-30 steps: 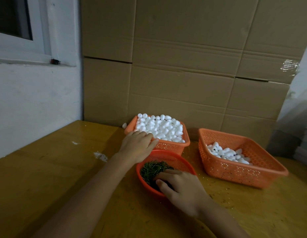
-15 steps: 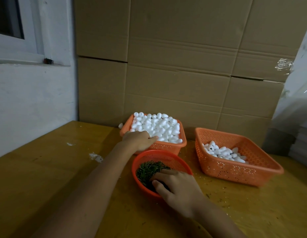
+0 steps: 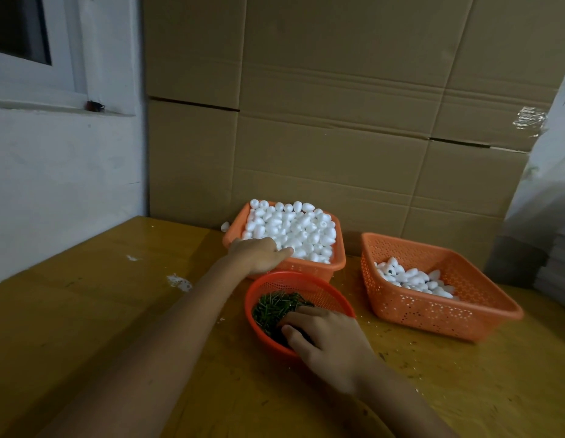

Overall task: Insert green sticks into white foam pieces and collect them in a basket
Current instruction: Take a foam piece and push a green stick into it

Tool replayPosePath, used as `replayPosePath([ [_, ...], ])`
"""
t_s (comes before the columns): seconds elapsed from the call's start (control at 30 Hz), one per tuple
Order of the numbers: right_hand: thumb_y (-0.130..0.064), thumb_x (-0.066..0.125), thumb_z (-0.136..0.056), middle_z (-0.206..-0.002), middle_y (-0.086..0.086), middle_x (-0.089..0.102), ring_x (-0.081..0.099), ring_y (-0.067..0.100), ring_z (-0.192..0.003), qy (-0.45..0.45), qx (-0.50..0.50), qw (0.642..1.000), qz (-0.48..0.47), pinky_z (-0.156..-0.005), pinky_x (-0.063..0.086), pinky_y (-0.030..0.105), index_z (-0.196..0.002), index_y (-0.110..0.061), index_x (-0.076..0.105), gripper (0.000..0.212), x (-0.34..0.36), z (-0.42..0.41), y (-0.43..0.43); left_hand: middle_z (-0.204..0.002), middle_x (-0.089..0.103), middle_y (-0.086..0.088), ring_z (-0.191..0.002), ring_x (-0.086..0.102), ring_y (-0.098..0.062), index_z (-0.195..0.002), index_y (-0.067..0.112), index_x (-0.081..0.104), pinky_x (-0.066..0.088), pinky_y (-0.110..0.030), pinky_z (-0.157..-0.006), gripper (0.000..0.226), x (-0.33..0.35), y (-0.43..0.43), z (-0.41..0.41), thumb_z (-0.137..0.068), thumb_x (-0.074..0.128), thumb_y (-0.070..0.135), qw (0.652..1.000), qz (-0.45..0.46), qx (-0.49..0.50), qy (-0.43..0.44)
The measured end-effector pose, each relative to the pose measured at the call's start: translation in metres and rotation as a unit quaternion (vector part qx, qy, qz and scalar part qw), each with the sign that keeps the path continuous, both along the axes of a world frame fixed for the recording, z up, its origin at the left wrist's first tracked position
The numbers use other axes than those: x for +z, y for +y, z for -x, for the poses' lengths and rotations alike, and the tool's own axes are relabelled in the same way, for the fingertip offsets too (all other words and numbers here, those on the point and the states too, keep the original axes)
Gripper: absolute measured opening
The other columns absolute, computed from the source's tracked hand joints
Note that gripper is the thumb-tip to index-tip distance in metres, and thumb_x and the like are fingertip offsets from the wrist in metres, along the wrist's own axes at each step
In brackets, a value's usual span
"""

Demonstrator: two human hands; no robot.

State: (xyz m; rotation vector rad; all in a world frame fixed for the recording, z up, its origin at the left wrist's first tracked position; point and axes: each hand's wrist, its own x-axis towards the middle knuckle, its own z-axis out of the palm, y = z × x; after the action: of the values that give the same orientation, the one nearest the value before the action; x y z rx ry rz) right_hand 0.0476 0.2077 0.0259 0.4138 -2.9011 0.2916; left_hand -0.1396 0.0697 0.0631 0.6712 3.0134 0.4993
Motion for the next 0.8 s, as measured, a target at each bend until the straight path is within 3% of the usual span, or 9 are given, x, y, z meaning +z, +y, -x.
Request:
replayPosePath([
  [0.07,-0.053,0.024,-0.102,-0.114,-0.013,0.066,0.059,0.008,-0.101,0.000,0.001,1.000,0.002,-0.082,0.046,0.033,-0.119,-0.030,0.068,0.053,0.000,-0.001,0.000,-0.070,0.062,0.007,-0.080,0.063,-0.016,-0.075,0.023,0.058,0.038,-0.044,-0.103,0.056,-0.002,-0.004,0.003,-0.106,0.034,0.064,0.998,-0.054,-0.006,0.020],
  [0.13,-0.051,0.027,-0.105,-0.114,-0.012,0.066,0.059,0.008,-0.101,0.002,0.002,1.000,0.003,-0.082,0.046,0.033,-0.119,-0.030,0.068,0.048,0.000,-0.001,0.000,-0.057,0.055,0.008,-0.065,0.056,-0.011,-0.063,0.023,0.053,0.042,-0.042,-0.097,0.054,-0.005,-0.005,0.004,-0.106,0.046,0.056,0.992,-0.115,-0.013,0.048],
  [0.23,-0.047,0.032,-0.108,-0.111,-0.012,0.064,0.058,0.009,-0.099,0.008,0.005,1.000,-0.001,-0.076,0.039,0.031,-0.117,-0.031,0.068,0.040,-0.002,-0.001,0.000,-0.080,0.073,0.010,-0.087,0.067,-0.012,-0.069,0.027,0.068,0.046,-0.042,-0.101,0.035,-0.014,-0.005,0.005,-0.102,0.064,0.040,0.972,-0.218,-0.018,0.088],
  [0.3,-0.045,0.035,-0.110,-0.109,-0.012,0.064,0.058,0.009,-0.098,0.012,0.004,1.000,0.001,-0.074,0.036,0.030,-0.117,-0.031,0.068,0.036,0.000,-0.002,-0.001,-0.115,0.075,0.004,-0.113,0.067,-0.013,-0.100,0.015,0.080,0.045,-0.032,-0.105,0.015,-0.016,-0.006,0.004,-0.097,0.074,0.028,0.950,-0.292,-0.011,0.109],
  [0.37,-0.043,0.036,-0.110,-0.109,-0.013,0.064,0.057,0.008,-0.098,0.013,0.004,1.000,-0.001,-0.072,0.034,0.030,-0.117,-0.031,0.068,0.034,0.002,-0.002,-0.002,-0.127,0.071,-0.001,-0.122,0.062,-0.010,-0.116,0.008,0.078,0.042,-0.018,-0.101,0.028,-0.017,-0.008,0.004,-0.089,0.083,0.016,0.921,-0.366,-0.014,0.132],
  [0.47,-0.043,0.037,-0.110,-0.109,-0.013,0.064,0.058,0.008,-0.098,0.011,0.004,1.000,-0.003,-0.074,0.037,0.030,-0.117,-0.031,0.068,0.034,0.003,-0.002,0.000,-0.119,0.071,0.007,-0.119,0.066,-0.013,-0.113,0.011,0.078,0.053,-0.022,-0.095,0.034,-0.013,-0.012,0.001,-0.081,0.087,0.004,0.865,-0.481,0.002,0.141],
  [0.57,-0.043,0.037,-0.110,-0.109,-0.013,0.064,0.058,0.007,-0.098,0.012,0.005,1.000,0.001,-0.076,0.040,0.031,-0.117,-0.032,0.068,0.034,0.004,-0.001,-0.001,-0.106,0.077,0.004,-0.100,0.073,-0.014,-0.101,0.011,0.081,0.061,-0.033,-0.090,0.026,-0.011,-0.020,-0.001,-0.078,0.088,0.001,0.806,-0.569,0.049,0.158],
  [0.7,-0.045,0.035,-0.110,-0.108,-0.014,0.064,0.058,0.007,-0.096,0.016,0.005,1.000,0.001,-0.074,0.039,0.029,-0.116,-0.032,0.068,0.036,0.001,-0.001,0.000,-0.090,0.077,0.006,-0.082,0.074,-0.007,-0.090,0.017,0.077,0.062,-0.026,-0.075,0.018,-0.011,-0.023,-0.011,-0.080,0.088,0.007,0.782,-0.586,0.068,0.200],
  [0.8,-0.046,0.034,-0.109,-0.104,-0.013,0.063,0.057,0.008,-0.094,0.020,0.005,1.000,0.000,-0.073,0.038,0.030,-0.111,-0.031,0.067,0.036,0.000,0.000,0.001,-0.097,0.073,0.007,-0.086,0.073,-0.005,-0.097,0.021,0.065,0.059,-0.021,-0.073,0.026,-0.007,-0.020,-0.027,-0.085,0.085,0.011,0.771,-0.610,0.038,0.180],
])
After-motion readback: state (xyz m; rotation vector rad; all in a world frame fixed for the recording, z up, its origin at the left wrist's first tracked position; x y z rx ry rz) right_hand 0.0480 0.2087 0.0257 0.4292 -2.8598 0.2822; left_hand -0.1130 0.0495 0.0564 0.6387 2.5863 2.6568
